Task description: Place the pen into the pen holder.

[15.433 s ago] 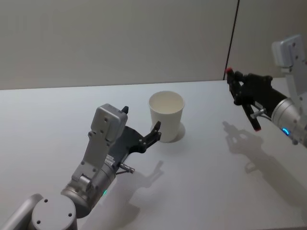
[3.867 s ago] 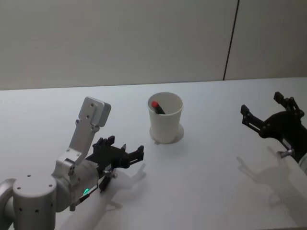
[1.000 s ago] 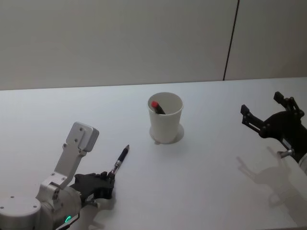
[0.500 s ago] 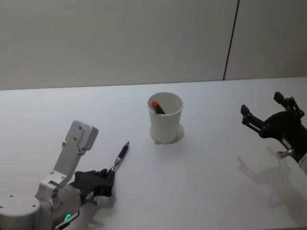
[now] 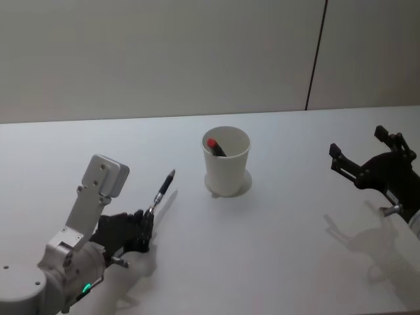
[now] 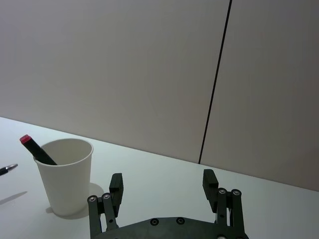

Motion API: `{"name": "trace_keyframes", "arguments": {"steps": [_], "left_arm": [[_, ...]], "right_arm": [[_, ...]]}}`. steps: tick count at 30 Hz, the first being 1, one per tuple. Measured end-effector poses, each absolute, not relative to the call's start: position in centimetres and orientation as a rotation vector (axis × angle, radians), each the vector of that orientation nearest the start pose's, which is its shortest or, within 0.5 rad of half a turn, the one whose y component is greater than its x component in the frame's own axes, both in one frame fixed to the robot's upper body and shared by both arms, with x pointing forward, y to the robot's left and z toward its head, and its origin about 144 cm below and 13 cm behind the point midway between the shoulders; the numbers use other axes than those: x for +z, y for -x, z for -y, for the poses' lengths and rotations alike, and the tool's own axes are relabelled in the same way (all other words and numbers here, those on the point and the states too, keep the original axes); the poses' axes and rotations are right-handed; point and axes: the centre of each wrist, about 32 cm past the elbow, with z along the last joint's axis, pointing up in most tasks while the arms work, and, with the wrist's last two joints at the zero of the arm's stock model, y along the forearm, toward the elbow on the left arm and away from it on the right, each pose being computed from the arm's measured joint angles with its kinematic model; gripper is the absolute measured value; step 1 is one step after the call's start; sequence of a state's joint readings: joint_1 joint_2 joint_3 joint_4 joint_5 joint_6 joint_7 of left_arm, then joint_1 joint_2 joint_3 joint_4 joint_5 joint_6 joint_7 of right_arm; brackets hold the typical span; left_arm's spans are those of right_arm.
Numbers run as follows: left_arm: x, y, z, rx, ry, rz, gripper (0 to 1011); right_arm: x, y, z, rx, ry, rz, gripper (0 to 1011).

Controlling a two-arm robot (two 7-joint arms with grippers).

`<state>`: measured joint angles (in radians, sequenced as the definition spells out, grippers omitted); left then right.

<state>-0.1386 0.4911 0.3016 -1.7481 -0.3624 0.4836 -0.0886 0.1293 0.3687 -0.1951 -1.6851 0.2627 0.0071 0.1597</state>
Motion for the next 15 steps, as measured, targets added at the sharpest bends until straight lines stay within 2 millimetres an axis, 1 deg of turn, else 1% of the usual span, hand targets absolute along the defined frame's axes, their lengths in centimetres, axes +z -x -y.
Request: {"name": "trace_keyframes", "arguments": {"steps": [7, 15], "left_arm": [[122.5, -47.4, -26.2, 1.162, -0.33, -0.015, 174], [122.7, -47.4, -26.9, 1.143, -0.24, 0.095, 174]], "right_arm": [[121.7, -48.4, 26.3, -1.192, -0.028, 0.212, 1002], [121.7, -48.4, 26.3, -1.192, -0.028, 0.212, 1001]]}}
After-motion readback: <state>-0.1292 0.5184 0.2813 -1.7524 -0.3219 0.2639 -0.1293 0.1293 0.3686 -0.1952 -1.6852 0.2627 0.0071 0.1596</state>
